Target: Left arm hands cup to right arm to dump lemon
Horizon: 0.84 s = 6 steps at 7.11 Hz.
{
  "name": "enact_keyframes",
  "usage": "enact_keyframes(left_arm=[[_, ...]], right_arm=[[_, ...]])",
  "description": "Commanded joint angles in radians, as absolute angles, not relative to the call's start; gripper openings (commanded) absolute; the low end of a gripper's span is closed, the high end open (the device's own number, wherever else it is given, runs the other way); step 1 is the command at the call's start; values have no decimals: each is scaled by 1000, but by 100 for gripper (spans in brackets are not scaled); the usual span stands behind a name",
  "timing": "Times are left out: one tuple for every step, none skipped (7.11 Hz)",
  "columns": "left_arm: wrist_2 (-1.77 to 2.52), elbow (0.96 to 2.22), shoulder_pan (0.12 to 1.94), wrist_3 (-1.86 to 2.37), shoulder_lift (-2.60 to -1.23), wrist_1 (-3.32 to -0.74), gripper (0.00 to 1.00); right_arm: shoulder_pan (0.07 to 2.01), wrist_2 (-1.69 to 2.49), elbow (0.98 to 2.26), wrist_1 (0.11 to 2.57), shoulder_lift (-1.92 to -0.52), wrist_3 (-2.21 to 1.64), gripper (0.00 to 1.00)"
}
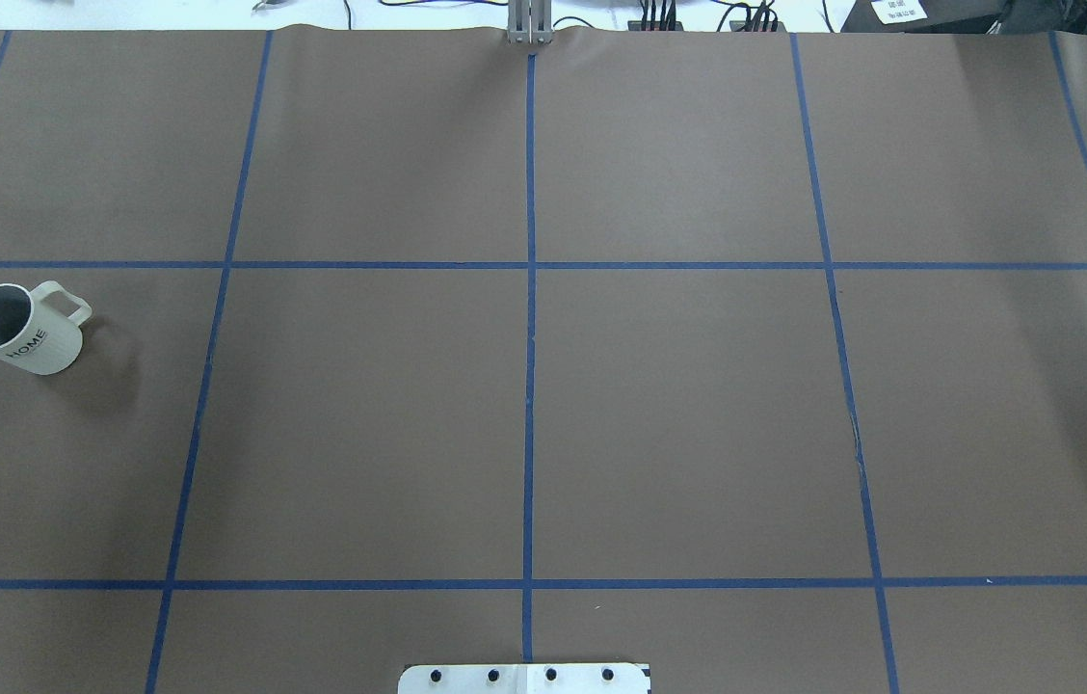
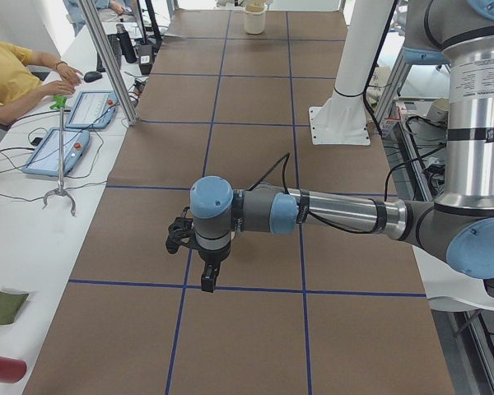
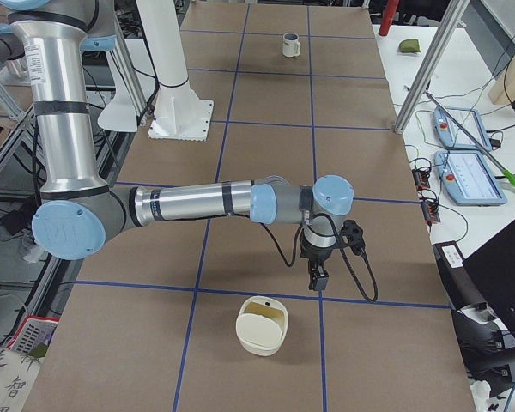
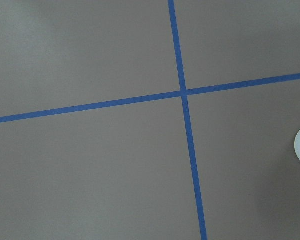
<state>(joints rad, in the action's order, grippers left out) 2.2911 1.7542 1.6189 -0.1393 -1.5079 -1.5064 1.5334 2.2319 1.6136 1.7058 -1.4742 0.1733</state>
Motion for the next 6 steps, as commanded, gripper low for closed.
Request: enact_keyframes(left_arm=[[2292,1755,1618,-140,-1508,-1506,100],[2292,1755,1618,-140,-1508,-1508,100],[2292,1756,1618,-140,-1508,-1508,100],[2292,1756,1618,-138,-1508,-1508,100],[2292,1756,1618,-138,-1508,-1509,100],[2292,1758,1618,-140,-1508,-1509,100]], right_arm=[[1531,2232,1612,1706,-1474,173,100],[1528,2232,1612,1706,-1476,172,100],[1525,2232,1614,1706,-1474,173,100],[1523,2232,1614,1706,-1474,172,100],[1522,2232,1612,1706,-1474,172,100],[1519,2232,1612,1706,-1474,172,100]])
